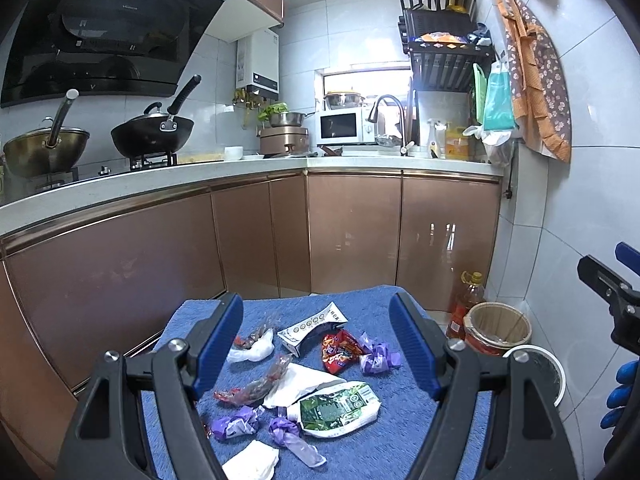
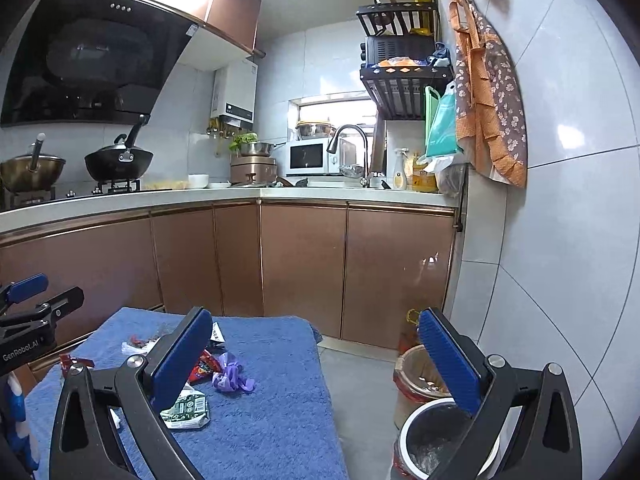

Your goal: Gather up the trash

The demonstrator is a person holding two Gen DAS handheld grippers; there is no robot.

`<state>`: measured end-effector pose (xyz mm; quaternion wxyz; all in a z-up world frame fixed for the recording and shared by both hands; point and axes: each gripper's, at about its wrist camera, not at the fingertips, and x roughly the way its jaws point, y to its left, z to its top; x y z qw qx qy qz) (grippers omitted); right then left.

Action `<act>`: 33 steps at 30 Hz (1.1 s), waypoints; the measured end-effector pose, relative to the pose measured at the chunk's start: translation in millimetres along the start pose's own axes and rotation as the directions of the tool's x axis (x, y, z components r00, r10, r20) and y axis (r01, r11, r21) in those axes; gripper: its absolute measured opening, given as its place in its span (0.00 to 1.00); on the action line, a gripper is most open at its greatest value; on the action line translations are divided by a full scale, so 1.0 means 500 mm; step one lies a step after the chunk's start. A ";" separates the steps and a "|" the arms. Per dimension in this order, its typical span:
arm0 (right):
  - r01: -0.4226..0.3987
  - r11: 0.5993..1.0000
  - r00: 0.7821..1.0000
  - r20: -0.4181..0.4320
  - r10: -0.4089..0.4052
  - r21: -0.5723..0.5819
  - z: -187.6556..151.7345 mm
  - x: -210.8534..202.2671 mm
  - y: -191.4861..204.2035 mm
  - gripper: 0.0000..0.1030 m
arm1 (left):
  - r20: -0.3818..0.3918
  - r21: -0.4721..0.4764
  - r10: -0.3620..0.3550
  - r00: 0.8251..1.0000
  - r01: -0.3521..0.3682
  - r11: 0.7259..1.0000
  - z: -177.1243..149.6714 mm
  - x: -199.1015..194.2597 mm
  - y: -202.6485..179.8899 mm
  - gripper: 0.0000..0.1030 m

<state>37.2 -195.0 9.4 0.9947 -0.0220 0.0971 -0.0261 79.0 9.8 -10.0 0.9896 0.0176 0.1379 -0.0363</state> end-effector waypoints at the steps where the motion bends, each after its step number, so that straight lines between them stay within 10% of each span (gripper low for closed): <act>1: 0.000 1.000 1.000 -0.002 0.000 -0.001 0.000 0.004 0.003 1.00 | -0.004 -0.001 -0.001 1.000 0.001 1.000 -0.001 0.006 0.002 0.72; 33: -0.185 0.983 0.955 -0.239 0.174 -0.022 -0.090 0.255 0.107 1.00 | -0.222 -0.040 0.014 0.975 -0.023 0.999 -0.072 0.184 0.108 0.72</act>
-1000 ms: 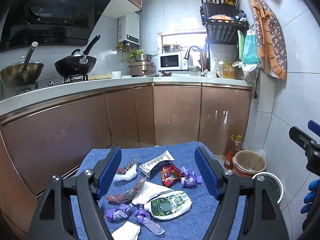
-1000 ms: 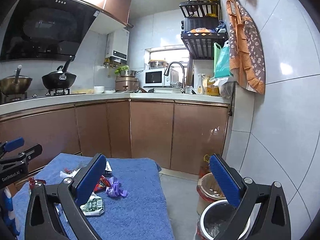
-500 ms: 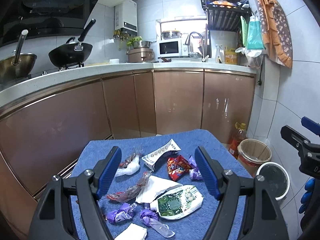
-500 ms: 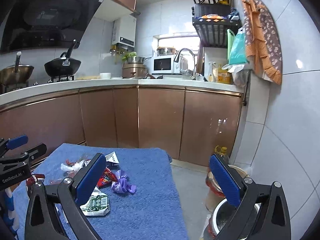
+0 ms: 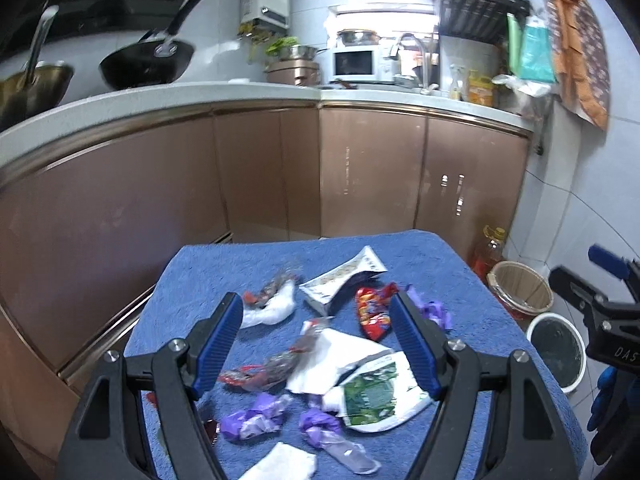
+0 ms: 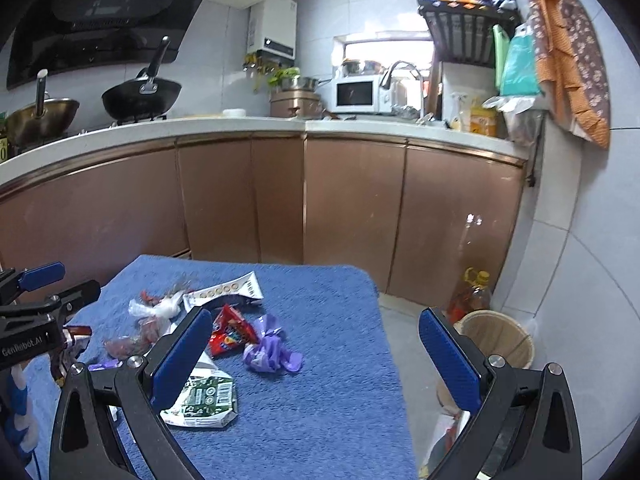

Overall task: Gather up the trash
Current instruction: 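Grasp the clear plastic wrapper with the left tool while the right tool grasps the purple wrapper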

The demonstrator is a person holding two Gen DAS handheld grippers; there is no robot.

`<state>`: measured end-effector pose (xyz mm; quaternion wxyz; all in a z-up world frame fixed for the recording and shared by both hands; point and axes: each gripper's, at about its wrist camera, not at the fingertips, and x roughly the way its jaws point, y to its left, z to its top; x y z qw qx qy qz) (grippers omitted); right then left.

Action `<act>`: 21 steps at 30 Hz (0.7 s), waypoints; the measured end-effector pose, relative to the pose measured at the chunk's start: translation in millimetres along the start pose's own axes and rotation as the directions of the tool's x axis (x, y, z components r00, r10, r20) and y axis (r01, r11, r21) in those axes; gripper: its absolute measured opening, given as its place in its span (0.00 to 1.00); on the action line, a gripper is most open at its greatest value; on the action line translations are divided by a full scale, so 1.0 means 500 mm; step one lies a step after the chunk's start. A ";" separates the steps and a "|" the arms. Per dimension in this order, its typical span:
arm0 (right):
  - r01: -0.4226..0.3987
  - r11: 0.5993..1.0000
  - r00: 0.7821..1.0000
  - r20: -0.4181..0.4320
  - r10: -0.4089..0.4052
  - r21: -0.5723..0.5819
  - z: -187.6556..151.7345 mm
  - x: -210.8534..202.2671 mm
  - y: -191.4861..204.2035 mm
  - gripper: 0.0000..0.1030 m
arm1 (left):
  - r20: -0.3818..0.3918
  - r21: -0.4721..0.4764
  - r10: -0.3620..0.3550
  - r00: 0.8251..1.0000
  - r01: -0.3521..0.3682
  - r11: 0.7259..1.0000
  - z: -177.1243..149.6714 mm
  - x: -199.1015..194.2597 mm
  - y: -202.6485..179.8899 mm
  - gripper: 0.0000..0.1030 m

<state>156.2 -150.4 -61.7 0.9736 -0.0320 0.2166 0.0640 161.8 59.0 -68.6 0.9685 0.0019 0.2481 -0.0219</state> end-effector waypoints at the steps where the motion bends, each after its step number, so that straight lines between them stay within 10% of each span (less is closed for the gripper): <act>1: -0.012 1.000 1.000 -0.017 0.012 -0.004 -0.002 0.011 0.004 1.00 | -0.002 -0.014 0.017 1.000 -0.017 1.000 -0.002 0.002 0.018 0.72; 12: -0.172 0.985 0.959 -0.227 0.167 -0.003 -0.041 0.163 0.032 0.87 | -0.173 -0.073 0.137 0.975 -0.152 0.986 -0.091 0.038 0.227 0.72; 21: -0.230 0.973 0.900 -0.374 0.225 0.032 -0.083 0.313 0.059 0.69 | -0.311 -0.142 -0.002 0.950 -0.044 0.989 -0.171 0.065 0.274 0.71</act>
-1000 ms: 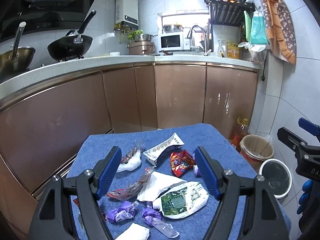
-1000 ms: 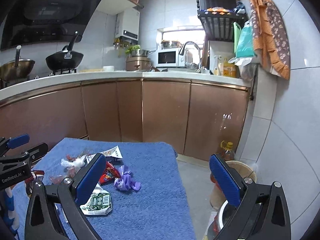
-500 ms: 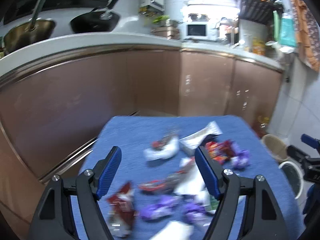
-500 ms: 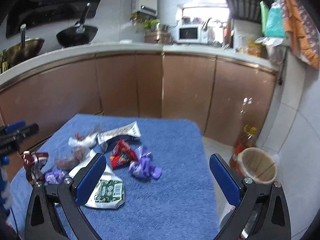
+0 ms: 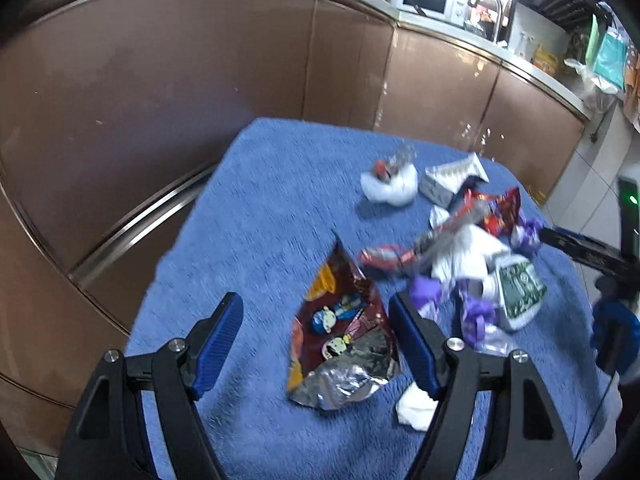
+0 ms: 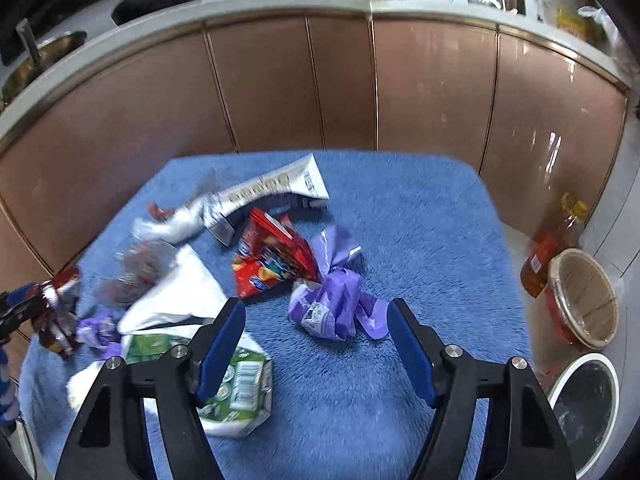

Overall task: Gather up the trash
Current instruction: 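Grasp the clear plastic wrapper with the left tool while the right tool grasps the purple wrapper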

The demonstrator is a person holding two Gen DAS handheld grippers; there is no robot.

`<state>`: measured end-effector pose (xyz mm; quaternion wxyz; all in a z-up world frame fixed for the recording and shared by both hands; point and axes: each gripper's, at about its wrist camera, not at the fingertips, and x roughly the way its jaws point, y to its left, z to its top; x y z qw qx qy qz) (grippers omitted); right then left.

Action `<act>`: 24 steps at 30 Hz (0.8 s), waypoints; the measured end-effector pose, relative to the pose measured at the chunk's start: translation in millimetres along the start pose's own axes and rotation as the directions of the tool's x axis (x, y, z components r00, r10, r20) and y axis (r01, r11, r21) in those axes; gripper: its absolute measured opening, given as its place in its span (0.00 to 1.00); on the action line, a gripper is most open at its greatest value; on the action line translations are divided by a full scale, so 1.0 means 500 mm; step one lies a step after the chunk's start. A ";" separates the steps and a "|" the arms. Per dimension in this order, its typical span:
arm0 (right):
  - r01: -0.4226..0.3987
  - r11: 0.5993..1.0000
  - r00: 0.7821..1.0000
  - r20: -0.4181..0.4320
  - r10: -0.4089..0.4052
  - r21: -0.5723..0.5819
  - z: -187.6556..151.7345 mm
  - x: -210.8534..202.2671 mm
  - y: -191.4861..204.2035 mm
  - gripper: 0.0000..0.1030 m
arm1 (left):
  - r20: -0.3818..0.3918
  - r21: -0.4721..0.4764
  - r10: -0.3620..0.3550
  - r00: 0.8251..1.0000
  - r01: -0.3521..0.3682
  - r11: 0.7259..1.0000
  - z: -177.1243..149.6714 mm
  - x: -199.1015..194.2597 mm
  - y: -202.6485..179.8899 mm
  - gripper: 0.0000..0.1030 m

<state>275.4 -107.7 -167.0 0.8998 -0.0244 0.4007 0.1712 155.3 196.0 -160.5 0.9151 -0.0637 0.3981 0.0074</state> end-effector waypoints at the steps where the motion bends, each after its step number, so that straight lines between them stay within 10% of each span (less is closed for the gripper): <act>1: 0.000 1.000 1.000 -0.009 0.000 0.000 0.000 0.011 -0.001 0.69 | -0.007 0.009 -0.002 1.000 0.002 1.000 -0.002 0.003 -0.008 0.71; 5: 0.000 1.000 0.999 -0.042 0.001 0.001 -0.003 0.048 -0.011 0.61 | -0.029 0.053 0.005 1.000 -0.003 0.999 -0.012 0.020 -0.034 0.70; 9: -0.017 1.000 0.998 -0.066 0.018 0.014 -0.007 0.064 -0.024 0.42 | -0.077 0.043 -0.002 0.997 0.005 0.999 -0.014 0.052 -0.038 0.37; 15: 0.009 1.000 0.999 -0.042 -0.010 -0.026 -0.019 0.050 -0.009 0.33 | -0.074 0.018 0.012 0.997 -0.011 1.000 -0.014 0.055 -0.025 0.15; 24: 0.130 0.985 0.991 0.050 -0.125 -0.114 -0.039 -0.038 0.019 0.32 | -0.048 0.010 0.037 0.998 -0.037 0.999 -0.008 0.030 -0.019 0.08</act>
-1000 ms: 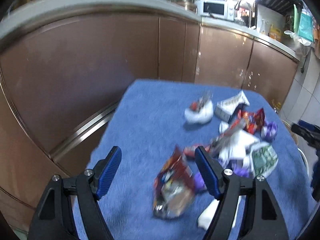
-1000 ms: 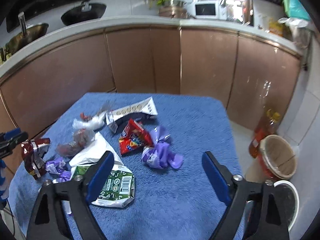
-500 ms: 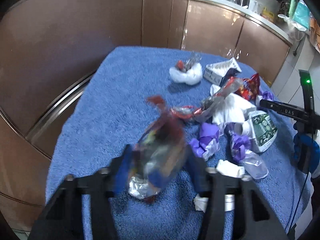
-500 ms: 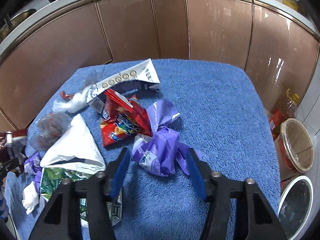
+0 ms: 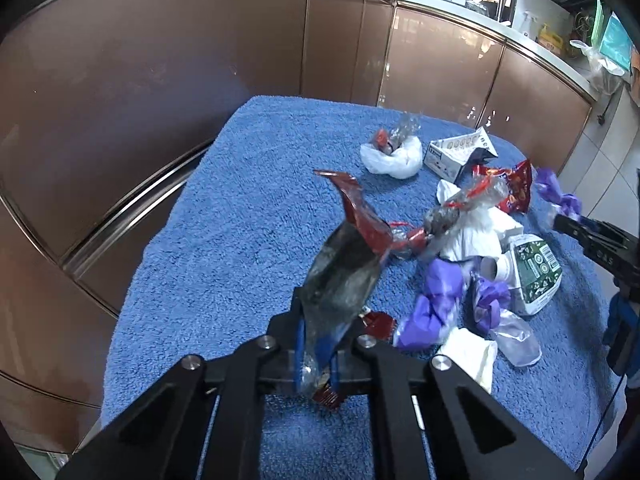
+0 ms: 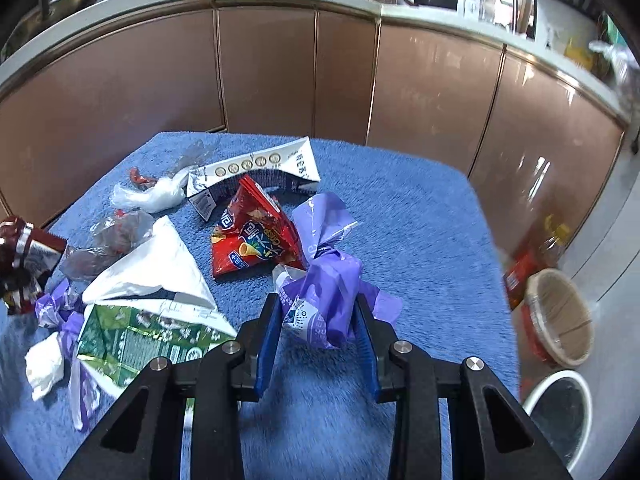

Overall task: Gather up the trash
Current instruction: 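Grasp the clear plastic wrapper with the left tool while the right tool grasps the purple wrapper, then carry both wrappers to the white bin and open both tools over it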

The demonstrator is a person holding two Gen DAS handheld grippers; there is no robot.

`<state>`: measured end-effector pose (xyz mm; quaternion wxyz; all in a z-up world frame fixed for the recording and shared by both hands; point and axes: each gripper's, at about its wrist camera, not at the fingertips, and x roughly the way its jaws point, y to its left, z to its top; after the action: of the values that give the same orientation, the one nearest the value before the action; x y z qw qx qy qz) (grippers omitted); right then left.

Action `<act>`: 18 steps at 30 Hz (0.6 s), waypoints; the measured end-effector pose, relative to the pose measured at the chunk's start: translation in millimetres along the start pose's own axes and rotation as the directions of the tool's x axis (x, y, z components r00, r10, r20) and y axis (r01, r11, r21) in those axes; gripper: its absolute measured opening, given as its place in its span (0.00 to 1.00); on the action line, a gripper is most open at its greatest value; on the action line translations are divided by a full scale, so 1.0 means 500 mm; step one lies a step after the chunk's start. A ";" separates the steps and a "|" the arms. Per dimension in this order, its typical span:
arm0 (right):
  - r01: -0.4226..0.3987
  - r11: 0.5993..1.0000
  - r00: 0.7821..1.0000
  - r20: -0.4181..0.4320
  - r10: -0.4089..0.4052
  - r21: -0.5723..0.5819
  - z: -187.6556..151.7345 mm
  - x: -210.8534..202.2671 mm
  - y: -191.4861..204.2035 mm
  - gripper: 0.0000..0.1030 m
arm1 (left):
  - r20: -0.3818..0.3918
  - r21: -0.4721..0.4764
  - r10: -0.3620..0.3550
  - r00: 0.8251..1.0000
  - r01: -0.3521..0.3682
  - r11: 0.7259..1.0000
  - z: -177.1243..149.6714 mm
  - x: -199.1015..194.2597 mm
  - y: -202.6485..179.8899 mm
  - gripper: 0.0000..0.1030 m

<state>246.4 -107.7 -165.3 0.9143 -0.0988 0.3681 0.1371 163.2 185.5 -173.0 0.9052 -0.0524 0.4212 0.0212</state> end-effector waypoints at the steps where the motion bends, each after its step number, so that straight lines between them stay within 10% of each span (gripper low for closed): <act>1: 0.007 1.000 1.000 0.008 -0.007 -0.004 -0.001 -0.008 0.003 0.32 | 0.008 -0.001 0.004 1.000 -0.004 1.000 0.001 -0.007 0.000 0.08; 18: 0.097 0.994 0.986 0.139 -0.090 -0.043 -0.053 -0.183 0.016 0.32 | 0.095 0.002 0.024 0.995 -0.024 1.000 -0.005 -0.129 -0.020 0.07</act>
<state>163.3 -124.1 -120.6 0.9401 -0.1289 0.2960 0.1096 120.5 175.9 -124.6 0.9240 -0.0449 0.3782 0.0338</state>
